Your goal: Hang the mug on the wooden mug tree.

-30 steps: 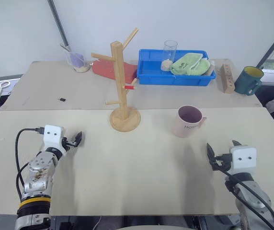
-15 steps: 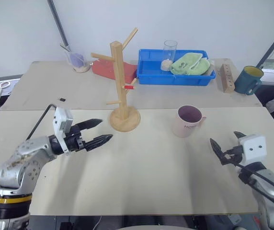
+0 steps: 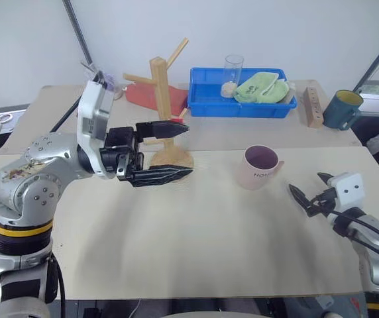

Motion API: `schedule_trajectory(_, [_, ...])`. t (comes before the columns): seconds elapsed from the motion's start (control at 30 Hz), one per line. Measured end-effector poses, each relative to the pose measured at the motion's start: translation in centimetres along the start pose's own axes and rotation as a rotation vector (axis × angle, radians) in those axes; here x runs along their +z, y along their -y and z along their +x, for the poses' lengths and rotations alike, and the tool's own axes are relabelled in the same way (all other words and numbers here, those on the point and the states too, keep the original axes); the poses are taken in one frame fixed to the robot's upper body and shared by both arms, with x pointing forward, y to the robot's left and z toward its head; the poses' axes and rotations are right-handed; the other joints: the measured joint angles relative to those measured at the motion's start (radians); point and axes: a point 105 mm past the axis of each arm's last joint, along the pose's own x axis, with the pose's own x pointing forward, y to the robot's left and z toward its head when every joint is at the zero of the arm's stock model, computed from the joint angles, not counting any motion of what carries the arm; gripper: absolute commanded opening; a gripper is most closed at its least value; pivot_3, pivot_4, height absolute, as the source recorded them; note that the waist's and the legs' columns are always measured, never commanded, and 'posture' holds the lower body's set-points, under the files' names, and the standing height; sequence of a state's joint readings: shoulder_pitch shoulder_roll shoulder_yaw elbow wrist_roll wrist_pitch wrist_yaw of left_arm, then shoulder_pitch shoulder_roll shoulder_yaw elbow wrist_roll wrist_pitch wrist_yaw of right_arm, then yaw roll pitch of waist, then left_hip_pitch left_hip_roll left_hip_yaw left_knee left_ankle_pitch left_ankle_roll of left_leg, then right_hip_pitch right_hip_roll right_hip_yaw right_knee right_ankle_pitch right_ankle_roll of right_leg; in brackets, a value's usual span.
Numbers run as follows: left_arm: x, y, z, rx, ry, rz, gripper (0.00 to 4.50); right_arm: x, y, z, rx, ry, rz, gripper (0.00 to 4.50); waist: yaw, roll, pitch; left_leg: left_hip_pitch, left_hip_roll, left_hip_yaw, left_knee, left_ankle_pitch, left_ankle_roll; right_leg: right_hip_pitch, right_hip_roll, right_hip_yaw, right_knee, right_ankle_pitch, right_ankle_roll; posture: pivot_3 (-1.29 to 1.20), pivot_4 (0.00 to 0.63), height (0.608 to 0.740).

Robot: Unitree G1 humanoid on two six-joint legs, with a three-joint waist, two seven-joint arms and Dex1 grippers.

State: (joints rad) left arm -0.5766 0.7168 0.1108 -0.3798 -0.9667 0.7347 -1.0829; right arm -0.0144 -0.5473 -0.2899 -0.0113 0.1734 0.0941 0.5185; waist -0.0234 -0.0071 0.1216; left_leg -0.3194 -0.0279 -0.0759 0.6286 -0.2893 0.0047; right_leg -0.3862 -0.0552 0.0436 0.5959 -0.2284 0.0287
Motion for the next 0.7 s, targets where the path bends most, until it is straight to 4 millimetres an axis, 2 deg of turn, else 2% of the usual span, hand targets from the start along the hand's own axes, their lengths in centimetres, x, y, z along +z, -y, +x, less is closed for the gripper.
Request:
schedule_trajectory(0.37, [-0.5,-0.5,-0.3,0.016,-0.036,0.028,4.50,1.4,-1.2,3.6,0.024,0.072,0.033,4.45,0.005,0.001,0.000,0.002,0.000,-0.001,0.001,0.000,0.000,-0.001,-0.001,0.000,0.000,0.001,-0.001,0.00,0.150,0.740])
schedule_trajectory(0.7, [-0.5,-0.4,-0.4,0.019,-0.030,0.039,4.50,0.1,-0.6,4.5,-0.003,0.051,0.054,4.45,0.005,0.001,0.000,0.002,0.000,-0.002,0.002,0.000,0.000,-0.001,-0.002,0.000,0.000,0.001,-0.001,0.00,0.150,0.740])
